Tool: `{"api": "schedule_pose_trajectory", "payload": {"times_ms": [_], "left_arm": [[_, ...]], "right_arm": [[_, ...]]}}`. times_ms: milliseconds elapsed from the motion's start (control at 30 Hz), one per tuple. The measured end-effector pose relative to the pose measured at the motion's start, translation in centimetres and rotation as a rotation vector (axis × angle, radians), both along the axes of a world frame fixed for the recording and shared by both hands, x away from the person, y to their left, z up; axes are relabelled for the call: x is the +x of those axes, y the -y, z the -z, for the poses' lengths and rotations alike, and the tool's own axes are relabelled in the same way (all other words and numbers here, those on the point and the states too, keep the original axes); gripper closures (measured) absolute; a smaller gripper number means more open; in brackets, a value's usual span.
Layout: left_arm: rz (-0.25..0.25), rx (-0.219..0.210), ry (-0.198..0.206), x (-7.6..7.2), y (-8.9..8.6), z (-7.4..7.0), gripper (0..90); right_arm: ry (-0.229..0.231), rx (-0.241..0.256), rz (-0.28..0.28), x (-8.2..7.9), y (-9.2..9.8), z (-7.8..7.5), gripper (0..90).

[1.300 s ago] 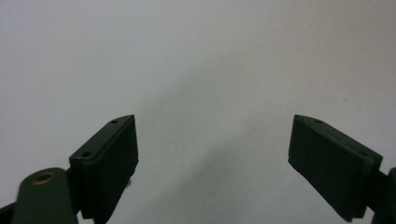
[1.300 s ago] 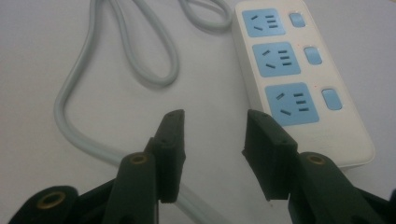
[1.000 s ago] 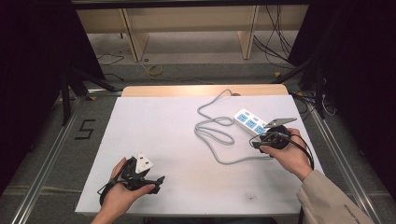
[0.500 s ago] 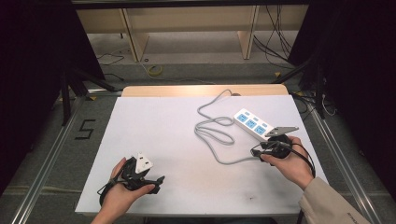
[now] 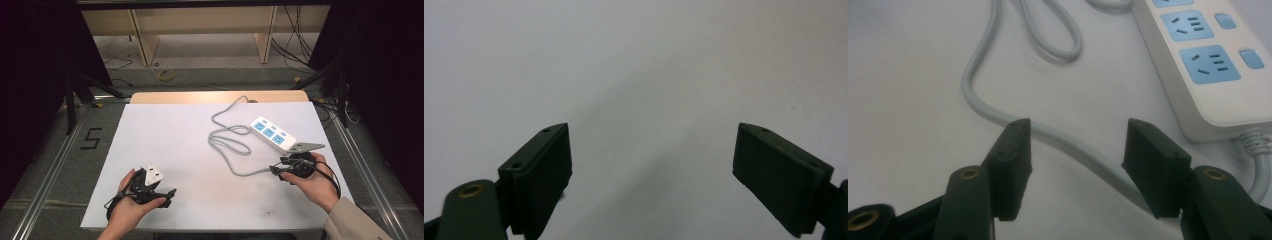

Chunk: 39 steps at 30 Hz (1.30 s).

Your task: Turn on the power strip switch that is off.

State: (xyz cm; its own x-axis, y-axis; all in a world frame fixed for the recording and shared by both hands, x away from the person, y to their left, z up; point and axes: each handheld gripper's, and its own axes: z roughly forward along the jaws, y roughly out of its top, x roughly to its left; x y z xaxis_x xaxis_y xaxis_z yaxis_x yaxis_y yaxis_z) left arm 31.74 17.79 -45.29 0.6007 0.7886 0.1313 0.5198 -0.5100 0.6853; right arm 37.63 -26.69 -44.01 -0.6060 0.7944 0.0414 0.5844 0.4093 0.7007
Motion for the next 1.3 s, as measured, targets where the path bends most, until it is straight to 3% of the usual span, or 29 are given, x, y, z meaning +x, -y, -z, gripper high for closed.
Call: {"api": "schedule_pose_trajectory", "payload": {"times_ms": [1300], "left_arm": [[-0.003,-0.002,0.000,0.0,0.0,-0.1,15.6]], "right_arm": [[0.011,0.046,-0.012,-4.6,1.5,1.4,33.8]]}}
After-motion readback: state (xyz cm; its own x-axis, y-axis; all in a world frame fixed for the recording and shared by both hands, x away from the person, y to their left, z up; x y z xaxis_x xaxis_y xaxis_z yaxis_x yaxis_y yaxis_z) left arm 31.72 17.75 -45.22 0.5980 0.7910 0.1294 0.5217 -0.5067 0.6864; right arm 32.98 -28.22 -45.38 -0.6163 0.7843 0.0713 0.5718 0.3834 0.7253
